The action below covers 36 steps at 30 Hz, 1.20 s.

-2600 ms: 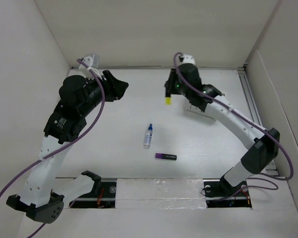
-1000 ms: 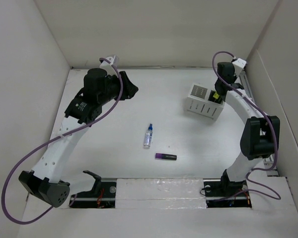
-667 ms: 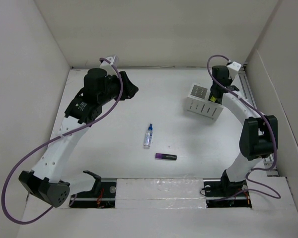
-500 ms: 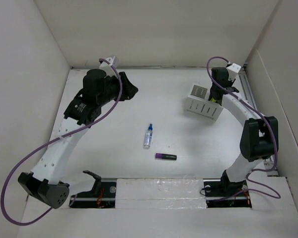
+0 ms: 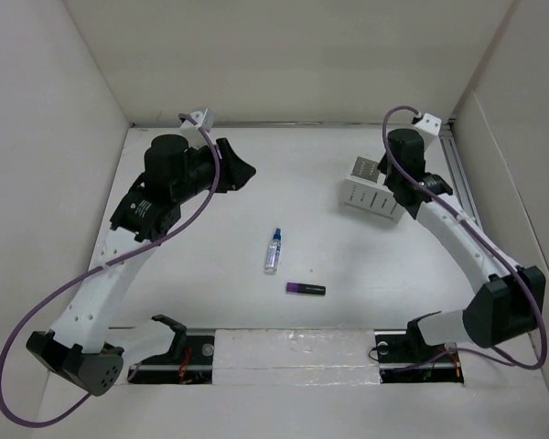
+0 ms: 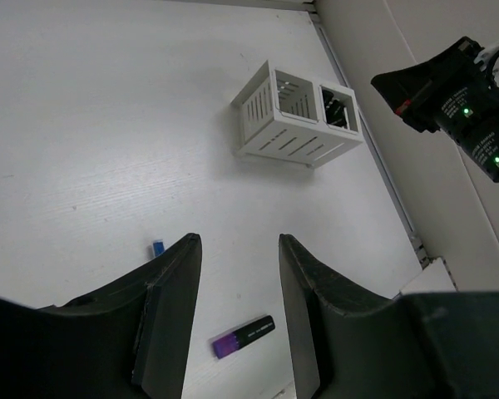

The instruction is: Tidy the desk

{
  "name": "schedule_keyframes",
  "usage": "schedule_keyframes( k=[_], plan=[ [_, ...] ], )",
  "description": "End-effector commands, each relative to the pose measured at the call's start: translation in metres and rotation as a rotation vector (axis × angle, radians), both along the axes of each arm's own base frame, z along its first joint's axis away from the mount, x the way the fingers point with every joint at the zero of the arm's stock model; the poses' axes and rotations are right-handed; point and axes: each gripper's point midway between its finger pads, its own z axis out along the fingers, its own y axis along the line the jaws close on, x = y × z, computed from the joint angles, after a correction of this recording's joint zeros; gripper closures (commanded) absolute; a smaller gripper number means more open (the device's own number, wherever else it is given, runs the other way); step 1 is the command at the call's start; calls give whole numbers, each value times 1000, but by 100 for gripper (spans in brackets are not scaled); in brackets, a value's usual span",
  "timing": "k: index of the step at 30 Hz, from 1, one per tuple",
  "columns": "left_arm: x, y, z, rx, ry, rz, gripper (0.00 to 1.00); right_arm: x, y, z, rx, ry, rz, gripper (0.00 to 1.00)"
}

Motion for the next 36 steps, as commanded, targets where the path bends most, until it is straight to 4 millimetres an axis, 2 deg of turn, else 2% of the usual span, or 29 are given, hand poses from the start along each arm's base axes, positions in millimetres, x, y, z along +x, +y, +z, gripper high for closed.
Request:
schedule_keyframes(
  k=[1,2,3,4,5,7,8,9,11,12,15,16,17,18,19,20,21,23,24,25,26,27,28,29,30,32,33,35,36],
  plan=[
    [-9,-3,14,-51,-42,-33,62,-45,72,-23,47,95,236,100],
    [-9,-3,14,-52,-42,-36,62,-46,74,-23,65,93,237,100],
    [-10,-4,14,-56,-43,-40,62,-58,85,-33,74,130,269,100],
    [-11,-4,14,-59,-41,-42,62,-71,97,-35,88,140,307,100],
    [-11,-4,14,-60,-42,-44,62,-90,123,-46,111,179,391,100],
    [-11,-3,14,-60,-44,-41,62,-118,145,-55,137,229,492,100],
    [-12,-3,14,-61,-45,-42,62,-140,171,-62,168,269,601,100],
    [-11,-4,13,-60,-43,-44,62,-157,177,-77,173,326,639,100],
    [-12,-5,15,-65,-49,-51,62,-187,195,-85,211,387,732,100],
    [-11,-6,15,-65,-48,-53,62,-209,204,-96,193,438,797,100],
    [-12,-8,15,-62,-51,-63,62,-248,222,-110,174,527,929,99],
    [-14,-11,15,-60,-52,-73,62,-263,230,-117,161,563,998,89],
    [-14,-11,16,-60,-54,-73,62,-265,231,-117,157,566,1011,89],
    [-13,-11,16,-60,-56,-75,62,-269,233,-122,129,588,1029,74],
    [-13,-12,16,-61,-55,-75,62,-277,242,-119,103,581,1076,66],
    [-13,-13,17,-63,-59,-81,62,-275,244,-119,49,566,1106,57],
    [-14,-13,18,-64,-60,-82,62,-275,246,-126,2,587,1113,43],
    [-14,-13,22,-73,-67,-84,62,-270,252,-122,-75,589,1140,30],
    [-15,-13,23,-72,-69,-85,62,-271,252,-127,-100,617,1150,26],
    [-15,-12,25,-74,-74,-83,62,-271,253,-142,-132,676,1143,26],
    [-15,-11,26,-72,-73,-78,62,-271,257,-143,-125,701,1136,29],
    [-17,-10,28,-74,-79,-75,62,-278,258,-150,-123,737,1139,37],
    [-17,-9,28,-73,-78,-72,62,-280,261,-157,-109,763,1132,41],
    [-17,-7,27,-69,-76,-61,62,-294,264,-165,-65,806,1147,47],
    [-19,-6,30,-72,-85,-60,62,-296,274,-165,-12,785,1173,56],
    [-19,-4,26,-69,-78,-47,62,-311,284,-165,75,794,1229,63],
    [-21,-2,27,-70,-84,-43,62,-315,286,-167,95,796,1245,71],
    [-21,-1,24,-66,-79,-34,62,-315,287,-173,87,792,1270,71],
    [-20,-1,23,-64,-75,-34,62,-316,286,-173,49,801,1269,65]
  ],
)
